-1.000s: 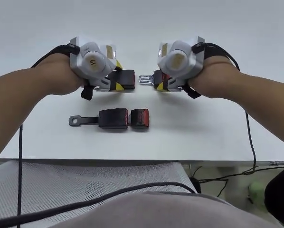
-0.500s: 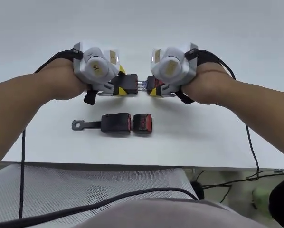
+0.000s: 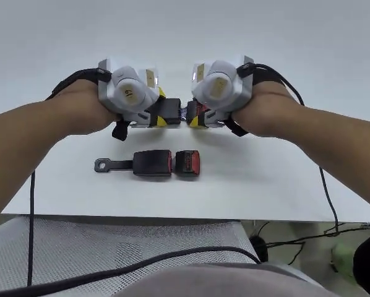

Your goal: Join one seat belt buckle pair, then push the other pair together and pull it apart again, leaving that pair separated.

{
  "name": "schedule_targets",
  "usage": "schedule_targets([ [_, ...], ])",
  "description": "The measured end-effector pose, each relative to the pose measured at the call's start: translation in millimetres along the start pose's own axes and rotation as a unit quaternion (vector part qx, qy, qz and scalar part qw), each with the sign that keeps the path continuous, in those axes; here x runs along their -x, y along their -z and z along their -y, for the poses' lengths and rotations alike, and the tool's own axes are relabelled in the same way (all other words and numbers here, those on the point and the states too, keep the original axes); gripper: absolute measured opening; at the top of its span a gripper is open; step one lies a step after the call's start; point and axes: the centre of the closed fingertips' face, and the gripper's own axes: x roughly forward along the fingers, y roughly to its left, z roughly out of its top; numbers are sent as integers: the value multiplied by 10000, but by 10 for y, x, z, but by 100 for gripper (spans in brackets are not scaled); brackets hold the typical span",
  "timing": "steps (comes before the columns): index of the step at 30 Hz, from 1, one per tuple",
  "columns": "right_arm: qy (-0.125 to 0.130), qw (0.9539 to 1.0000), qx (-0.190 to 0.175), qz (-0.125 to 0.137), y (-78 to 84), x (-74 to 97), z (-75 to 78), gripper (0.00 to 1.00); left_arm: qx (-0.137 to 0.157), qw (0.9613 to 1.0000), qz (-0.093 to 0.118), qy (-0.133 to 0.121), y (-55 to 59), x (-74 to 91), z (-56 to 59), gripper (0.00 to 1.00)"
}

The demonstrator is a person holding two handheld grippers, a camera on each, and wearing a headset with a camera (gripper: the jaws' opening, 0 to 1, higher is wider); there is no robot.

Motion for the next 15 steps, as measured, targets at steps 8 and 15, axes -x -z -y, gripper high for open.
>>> schedule_targets([
  [8, 83, 9999, 56, -13, -2, -18, 20, 26, -87, 10000, -38, -11, 14, 18, -10, 30],
  [15, 99, 9999, 64, -32, 2, -14, 18, 26, -138, 9999, -45, -10, 16, 31, -12, 31],
])
